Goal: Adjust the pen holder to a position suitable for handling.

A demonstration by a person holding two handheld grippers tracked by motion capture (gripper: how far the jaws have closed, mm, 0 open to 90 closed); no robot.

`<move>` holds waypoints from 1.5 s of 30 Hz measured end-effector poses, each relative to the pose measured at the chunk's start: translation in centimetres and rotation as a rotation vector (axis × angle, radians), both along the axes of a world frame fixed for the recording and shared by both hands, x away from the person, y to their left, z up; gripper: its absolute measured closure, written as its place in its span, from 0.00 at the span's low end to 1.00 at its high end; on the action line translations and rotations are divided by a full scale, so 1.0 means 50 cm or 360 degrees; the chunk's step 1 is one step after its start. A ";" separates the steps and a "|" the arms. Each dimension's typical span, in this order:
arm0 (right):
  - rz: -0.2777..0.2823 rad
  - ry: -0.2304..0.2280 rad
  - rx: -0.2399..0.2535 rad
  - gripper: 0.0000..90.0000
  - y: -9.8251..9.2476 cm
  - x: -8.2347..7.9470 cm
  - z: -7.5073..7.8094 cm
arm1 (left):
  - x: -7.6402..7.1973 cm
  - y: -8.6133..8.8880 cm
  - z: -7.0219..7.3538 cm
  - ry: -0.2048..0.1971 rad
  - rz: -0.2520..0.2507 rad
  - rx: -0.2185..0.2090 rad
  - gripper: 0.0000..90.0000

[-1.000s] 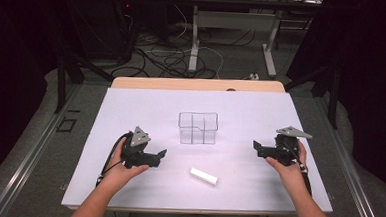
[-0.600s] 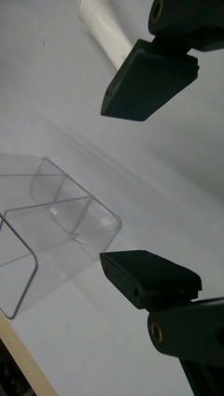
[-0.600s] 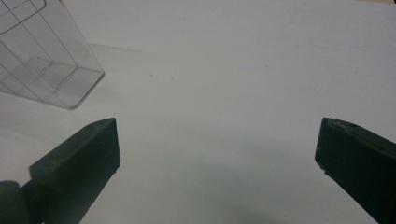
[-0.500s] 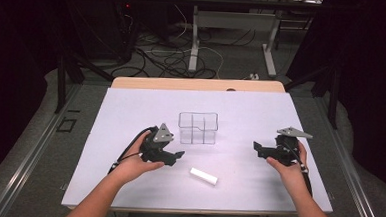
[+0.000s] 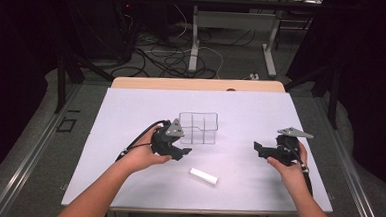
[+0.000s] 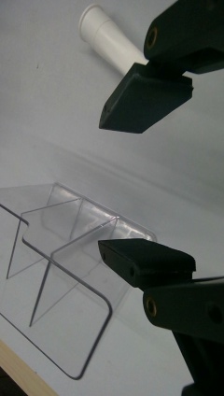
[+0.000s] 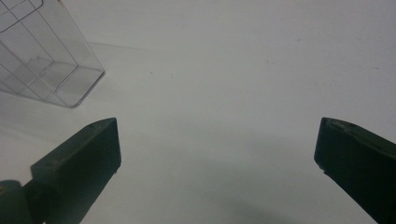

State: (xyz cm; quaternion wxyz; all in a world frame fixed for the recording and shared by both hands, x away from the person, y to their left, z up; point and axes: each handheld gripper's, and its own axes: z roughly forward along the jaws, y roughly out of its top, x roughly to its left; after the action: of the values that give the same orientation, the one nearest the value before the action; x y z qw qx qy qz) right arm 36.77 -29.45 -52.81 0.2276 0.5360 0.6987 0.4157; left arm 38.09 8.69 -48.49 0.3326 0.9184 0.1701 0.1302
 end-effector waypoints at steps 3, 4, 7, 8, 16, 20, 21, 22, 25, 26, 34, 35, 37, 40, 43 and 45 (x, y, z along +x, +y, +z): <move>0.0003 -0.0001 -0.0001 0.00 -0.001 0.000 -0.001 | 0.005 -0.012 0.004 -0.0019 -0.0081 0.0063 0.41; 0.0000 0.0004 0.0004 0.00 0.000 0.000 -0.001 | 0.005 -0.017 0.004 -0.0021 -0.0101 0.0080 0.42; 0.0006 0.0005 0.0005 0.00 -0.001 0.001 -0.001 | 0.002 -0.033 0.003 -0.0021 -0.0165 0.0153 0.43; 0.0004 0.0007 0.0008 0.00 0.000 0.000 -0.001 | 0.001 -0.039 0.002 -0.0032 -0.0183 0.0173 0.43; 0.0015 0.0009 0.0004 0.01 0.000 0.001 -0.003 | -0.020 -0.070 -0.011 -0.0035 -0.0319 0.0274 0.46; 0.0018 0.0017 0.0007 0.02 0.002 0.001 -0.004 | -0.032 -0.083 -0.020 -0.0035 -0.0381 0.0311 0.47; 0.0018 0.0020 0.0007 0.02 0.002 0.001 -0.004 | -0.035 -0.085 -0.022 -0.0032 -0.0389 0.0317 0.48; 0.0022 0.0016 -0.0001 0.02 0.001 0.002 -0.005 | -0.037 -0.088 -0.024 -0.0038 -0.0401 0.0324 0.48; 0.0018 0.0022 0.0009 0.02 0.003 0.001 -0.005 | -0.045 -0.096 -0.026 -0.0033 -0.0435 0.0326 0.49; 0.0023 0.0017 0.0004 0.02 0.002 0.002 -0.005 | -0.047 -0.099 -0.027 -0.0034 -0.0451 0.0330 0.51; 0.0025 0.0019 0.0008 0.02 0.003 0.002 -0.006 | -0.062 -0.117 -0.031 -0.0038 -0.0540 0.0373 0.54; 0.0023 0.0025 0.0013 0.03 0.004 0.002 -0.006 | -0.065 -0.119 -0.032 -0.0037 -0.0549 0.0378 0.54; 0.0036 0.0022 0.0004 0.03 0.003 0.002 -0.006 | -0.069 -0.122 -0.035 -0.0034 -0.0566 0.0395 0.55; 0.0032 0.0031 0.0008 0.03 0.004 0.002 -0.006 | -0.072 -0.127 -0.037 -0.0039 -0.0591 0.0413 0.55; 0.0034 0.0031 0.0008 0.03 0.004 0.001 -0.006 | -0.076 -0.132 -0.038 -0.0057 -0.0607 0.0422 0.57; 0.0039 0.0027 0.0002 0.03 0.004 0.002 -0.007 | -0.078 -0.136 -0.039 -0.0063 -0.0621 0.0430 0.57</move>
State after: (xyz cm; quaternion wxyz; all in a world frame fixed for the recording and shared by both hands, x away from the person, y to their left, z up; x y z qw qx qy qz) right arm 36.87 -29.26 -53.17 0.2161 0.5311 0.7068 0.4144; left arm 34.19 1.88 -50.46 0.2287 0.9673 -0.0362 0.1031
